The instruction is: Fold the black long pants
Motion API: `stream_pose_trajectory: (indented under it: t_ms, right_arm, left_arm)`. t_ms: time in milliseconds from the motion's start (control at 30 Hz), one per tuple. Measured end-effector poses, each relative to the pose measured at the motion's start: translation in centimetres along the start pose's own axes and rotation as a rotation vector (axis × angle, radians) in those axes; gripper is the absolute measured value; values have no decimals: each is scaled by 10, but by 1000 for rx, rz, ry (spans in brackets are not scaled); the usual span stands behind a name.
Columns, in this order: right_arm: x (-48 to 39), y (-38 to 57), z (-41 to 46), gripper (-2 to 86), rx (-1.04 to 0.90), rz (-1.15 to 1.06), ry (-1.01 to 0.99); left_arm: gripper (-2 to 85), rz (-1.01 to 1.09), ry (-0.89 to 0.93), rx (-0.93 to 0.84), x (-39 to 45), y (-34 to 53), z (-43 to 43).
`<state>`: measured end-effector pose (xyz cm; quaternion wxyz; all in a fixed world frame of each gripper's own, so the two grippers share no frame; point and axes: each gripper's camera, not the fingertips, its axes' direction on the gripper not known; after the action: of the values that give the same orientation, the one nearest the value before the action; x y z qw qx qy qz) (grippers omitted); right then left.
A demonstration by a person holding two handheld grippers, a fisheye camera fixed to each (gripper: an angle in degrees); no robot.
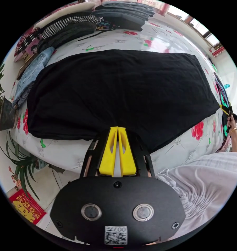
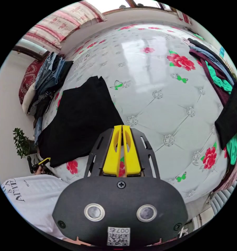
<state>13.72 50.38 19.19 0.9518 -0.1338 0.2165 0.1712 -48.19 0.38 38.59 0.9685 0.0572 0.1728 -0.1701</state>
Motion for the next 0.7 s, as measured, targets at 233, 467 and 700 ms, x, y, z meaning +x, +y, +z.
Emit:
stream_pose_trajectory:
  t_ms: [233,467,700]
  right_arm:
    - [24,14,-3,-1,50,-33,-58]
    - [70,41,40,10,18,122,-13]
    - [70,50,70,22,24,171,-77]
  left_arm:
    - [-10,11,-16,-22,9,-2,0]
    - [-10,-69,79,53,0,6,-18]
    - [-10,-144,71,65,-18,12,-23]
